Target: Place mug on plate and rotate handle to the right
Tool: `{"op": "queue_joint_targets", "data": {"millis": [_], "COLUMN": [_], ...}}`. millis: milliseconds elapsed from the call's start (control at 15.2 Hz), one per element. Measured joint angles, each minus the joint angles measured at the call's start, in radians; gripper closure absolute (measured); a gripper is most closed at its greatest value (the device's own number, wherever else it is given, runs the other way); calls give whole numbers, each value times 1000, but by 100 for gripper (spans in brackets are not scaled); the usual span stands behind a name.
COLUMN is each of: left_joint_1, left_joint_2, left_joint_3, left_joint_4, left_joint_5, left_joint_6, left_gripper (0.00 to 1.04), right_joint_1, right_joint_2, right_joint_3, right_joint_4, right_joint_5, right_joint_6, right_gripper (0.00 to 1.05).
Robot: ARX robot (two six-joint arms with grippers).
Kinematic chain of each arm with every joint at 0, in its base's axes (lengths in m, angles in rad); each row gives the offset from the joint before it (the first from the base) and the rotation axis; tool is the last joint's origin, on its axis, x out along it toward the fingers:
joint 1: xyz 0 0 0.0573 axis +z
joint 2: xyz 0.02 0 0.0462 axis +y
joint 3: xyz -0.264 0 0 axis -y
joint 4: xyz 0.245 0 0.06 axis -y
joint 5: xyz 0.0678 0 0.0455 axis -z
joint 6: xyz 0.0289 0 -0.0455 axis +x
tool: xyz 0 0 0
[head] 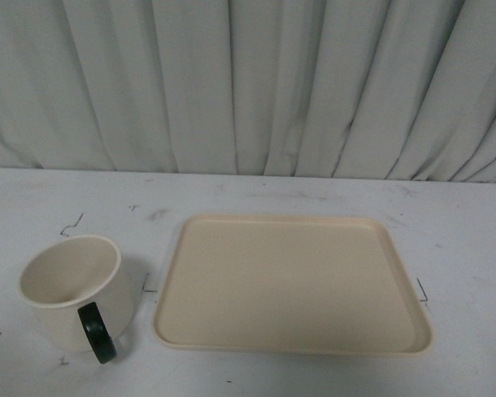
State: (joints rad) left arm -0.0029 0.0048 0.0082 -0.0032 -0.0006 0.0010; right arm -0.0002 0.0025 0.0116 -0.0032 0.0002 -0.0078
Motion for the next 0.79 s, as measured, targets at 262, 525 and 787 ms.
{"op": "queue_joint_targets", "data": {"millis": [262,525,787], "left_joint_1": [0,0,0], "left_joint_2": [0,0,0], "left_joint_3": [0,0,0], "left_joint_4": [0,0,0], "left_joint_5": [0,0,0], "left_joint_6": [0,0,0], "left_gripper": [7,7,7], "right_joint_1": [0,0,0], "right_joint_2": [0,0,0], "right_joint_3": [0,0,0], "right_joint_4": [0,0,0], "right_joint_5": [0,0,0], "right_joint_6": [0,0,0], "right_gripper": [7,7,7]}}
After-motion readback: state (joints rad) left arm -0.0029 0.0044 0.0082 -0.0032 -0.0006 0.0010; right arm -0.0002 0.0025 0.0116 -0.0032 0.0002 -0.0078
